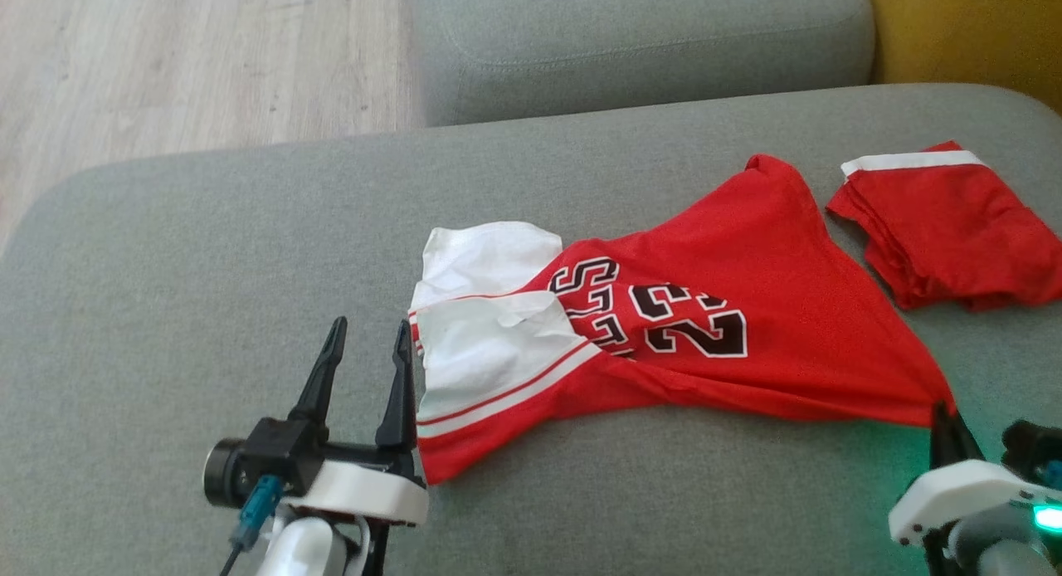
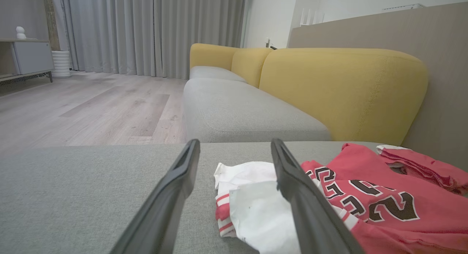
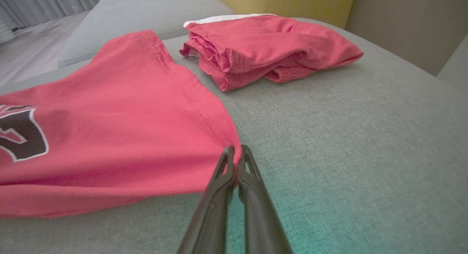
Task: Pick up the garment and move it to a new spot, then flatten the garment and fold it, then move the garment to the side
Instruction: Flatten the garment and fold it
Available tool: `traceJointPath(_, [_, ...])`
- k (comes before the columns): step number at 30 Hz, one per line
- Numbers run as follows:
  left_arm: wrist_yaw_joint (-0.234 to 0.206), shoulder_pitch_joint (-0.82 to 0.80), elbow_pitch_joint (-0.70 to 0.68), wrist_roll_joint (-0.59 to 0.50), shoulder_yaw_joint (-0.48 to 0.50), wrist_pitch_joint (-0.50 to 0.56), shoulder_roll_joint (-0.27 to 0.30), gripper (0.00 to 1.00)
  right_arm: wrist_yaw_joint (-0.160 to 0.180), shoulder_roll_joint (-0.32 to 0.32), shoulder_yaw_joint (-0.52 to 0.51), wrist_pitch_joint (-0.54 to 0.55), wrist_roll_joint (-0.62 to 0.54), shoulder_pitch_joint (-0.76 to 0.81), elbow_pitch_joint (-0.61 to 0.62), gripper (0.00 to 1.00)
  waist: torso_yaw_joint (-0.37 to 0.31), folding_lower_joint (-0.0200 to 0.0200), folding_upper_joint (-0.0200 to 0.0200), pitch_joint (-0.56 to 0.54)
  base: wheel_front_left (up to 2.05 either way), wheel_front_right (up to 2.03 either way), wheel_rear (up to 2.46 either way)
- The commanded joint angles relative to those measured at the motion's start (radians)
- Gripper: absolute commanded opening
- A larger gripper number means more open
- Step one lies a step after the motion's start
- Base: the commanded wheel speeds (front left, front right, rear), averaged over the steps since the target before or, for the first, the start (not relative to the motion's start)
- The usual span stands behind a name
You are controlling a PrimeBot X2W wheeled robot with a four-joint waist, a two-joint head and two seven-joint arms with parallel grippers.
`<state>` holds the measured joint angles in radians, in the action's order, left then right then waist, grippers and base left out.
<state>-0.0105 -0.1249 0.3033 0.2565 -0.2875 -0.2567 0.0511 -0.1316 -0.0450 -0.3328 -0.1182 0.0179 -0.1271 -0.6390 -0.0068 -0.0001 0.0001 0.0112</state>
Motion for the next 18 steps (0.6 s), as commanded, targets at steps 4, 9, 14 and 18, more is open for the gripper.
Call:
traceJointPath(4, [-0.013,-0.028,-0.030,0.019,0.020,-0.005,-0.001,1.00,0.001,-0.005,0.034,0.003,0.016,0.009,0.141,1.00,0.001,0.0001,-0.0001,-0.006,0.00,0.00,0.00])
traceJointPath(9, [-0.016,-0.037,-0.034,0.020,0.015,-0.005,-0.001,1.00,0.001,-0.005,0.141,-0.076,0.066,0.010,0.275,1.00,0.007,0.0001,-0.0001,-0.001,0.00,0.00,0.00])
traceJointPath(14, [-0.011,-0.048,-0.041,0.016,0.014,-0.005,-0.001,1.00,0.001,-0.005,0.297,-0.134,0.130,0.039,0.449,1.00,0.019,0.0001,-0.0001,0.019,0.00,0.00,0.00])
traceJointPath(18, [-0.009,-0.060,-0.050,0.009,0.016,-0.005,-0.001,1.00,0.001,-0.005,0.358,-0.142,0.141,0.068,0.519,1.00,0.024,0.0001,-0.0001,0.054,0.00,0.00,0.00])
